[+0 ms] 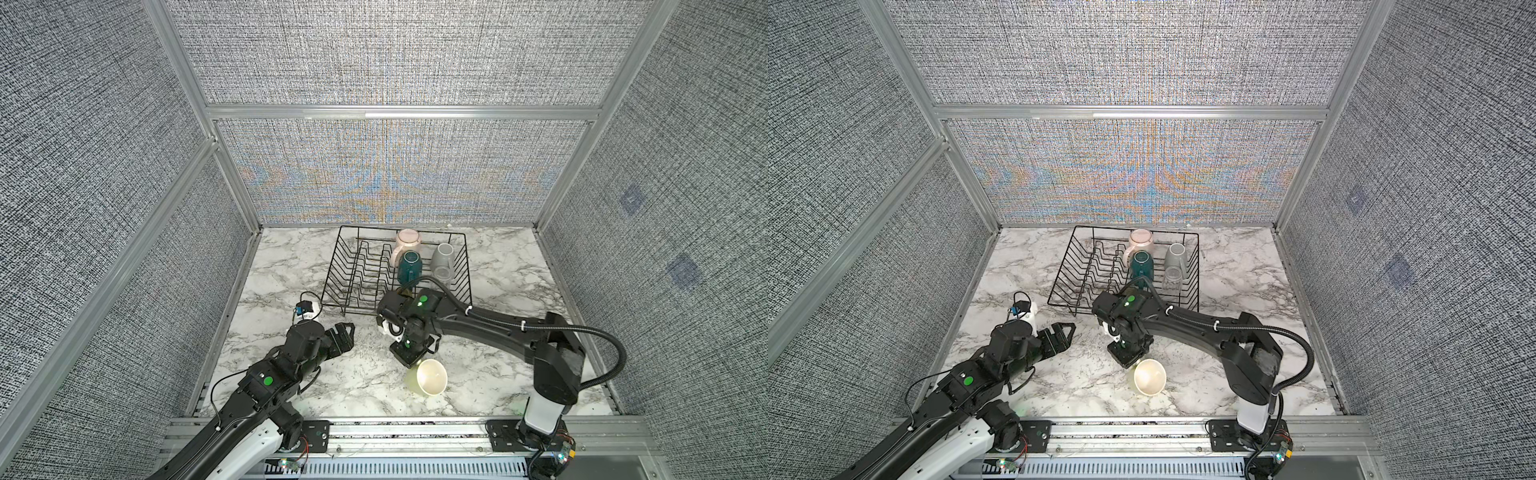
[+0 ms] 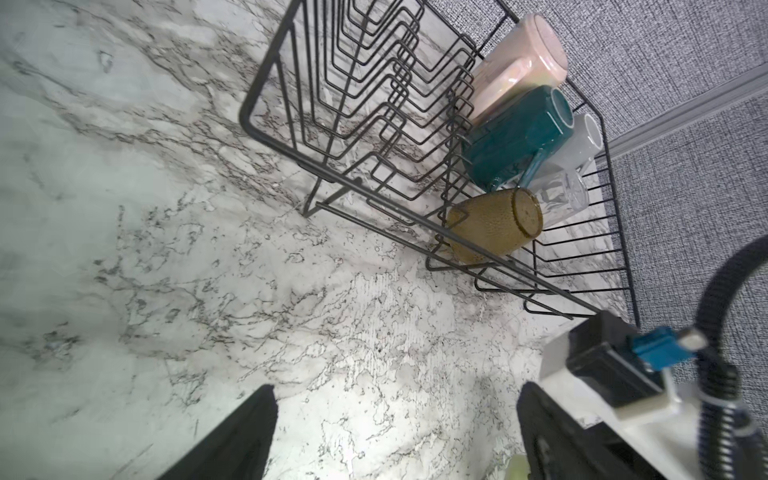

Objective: Load the cups into the dish rack
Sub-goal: 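Lift the light green mug by its rim with the right gripper, then raise the green mug toward the left gripper while the left gripper reaches in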

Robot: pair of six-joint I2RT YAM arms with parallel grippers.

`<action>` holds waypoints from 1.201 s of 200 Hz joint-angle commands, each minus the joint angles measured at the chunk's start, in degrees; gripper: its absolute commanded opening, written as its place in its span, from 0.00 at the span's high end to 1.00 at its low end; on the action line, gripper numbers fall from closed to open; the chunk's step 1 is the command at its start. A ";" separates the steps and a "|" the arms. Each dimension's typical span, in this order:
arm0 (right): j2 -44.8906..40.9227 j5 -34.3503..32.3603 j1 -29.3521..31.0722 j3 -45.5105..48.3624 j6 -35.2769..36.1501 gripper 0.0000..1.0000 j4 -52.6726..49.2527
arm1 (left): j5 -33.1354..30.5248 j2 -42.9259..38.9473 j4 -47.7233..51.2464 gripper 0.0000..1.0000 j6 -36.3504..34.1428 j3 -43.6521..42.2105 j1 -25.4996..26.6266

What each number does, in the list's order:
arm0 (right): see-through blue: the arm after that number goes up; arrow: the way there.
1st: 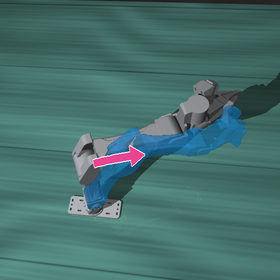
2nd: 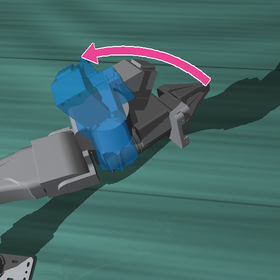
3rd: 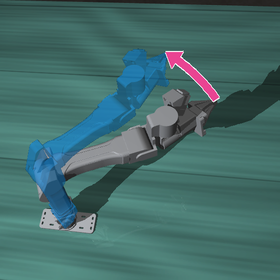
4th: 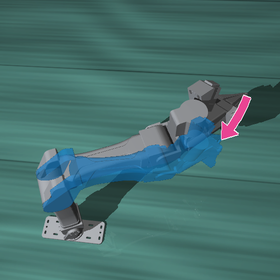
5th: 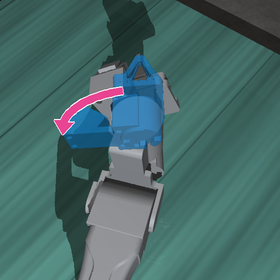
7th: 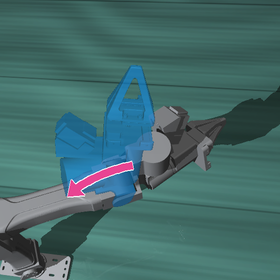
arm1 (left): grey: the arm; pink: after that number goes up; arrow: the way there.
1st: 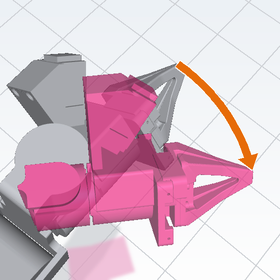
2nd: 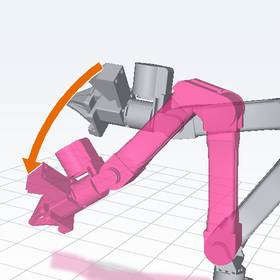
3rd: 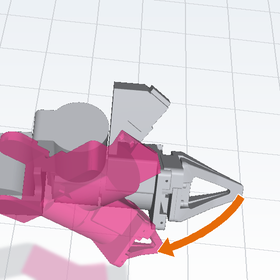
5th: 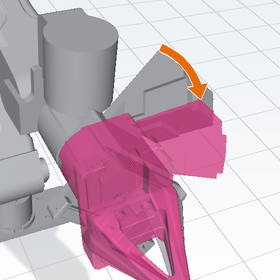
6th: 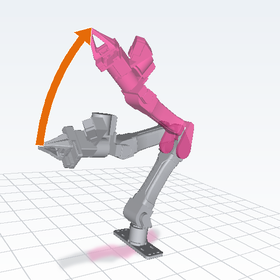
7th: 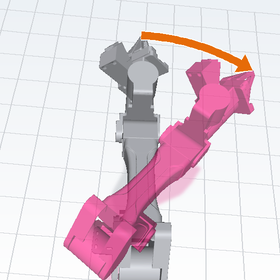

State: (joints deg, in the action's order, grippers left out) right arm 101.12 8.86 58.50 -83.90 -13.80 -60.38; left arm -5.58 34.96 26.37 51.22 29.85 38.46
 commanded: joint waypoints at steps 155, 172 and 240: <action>-30.25 11.59 -18.80 13.64 -14.90 1.00 23.47 | 34.50 14.71 -44.91 0.03 8.16 -7.06 -0.08; -34.54 13.70 -21.01 16.46 -19.75 1.00 29.05 | 37.72 16.92 -52.62 0.00 10.83 -7.02 -0.09; -45.39 24.28 -25.40 23.54 -30.45 1.00 53.51 | 48.38 23.00 -70.23 0.00 14.00 -1.54 4.56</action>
State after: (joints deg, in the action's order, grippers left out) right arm 56.71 25.96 33.67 -60.34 -39.72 -20.08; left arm 37.45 56.69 -35.11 65.17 25.76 40.99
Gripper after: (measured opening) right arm 0.136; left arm 0.996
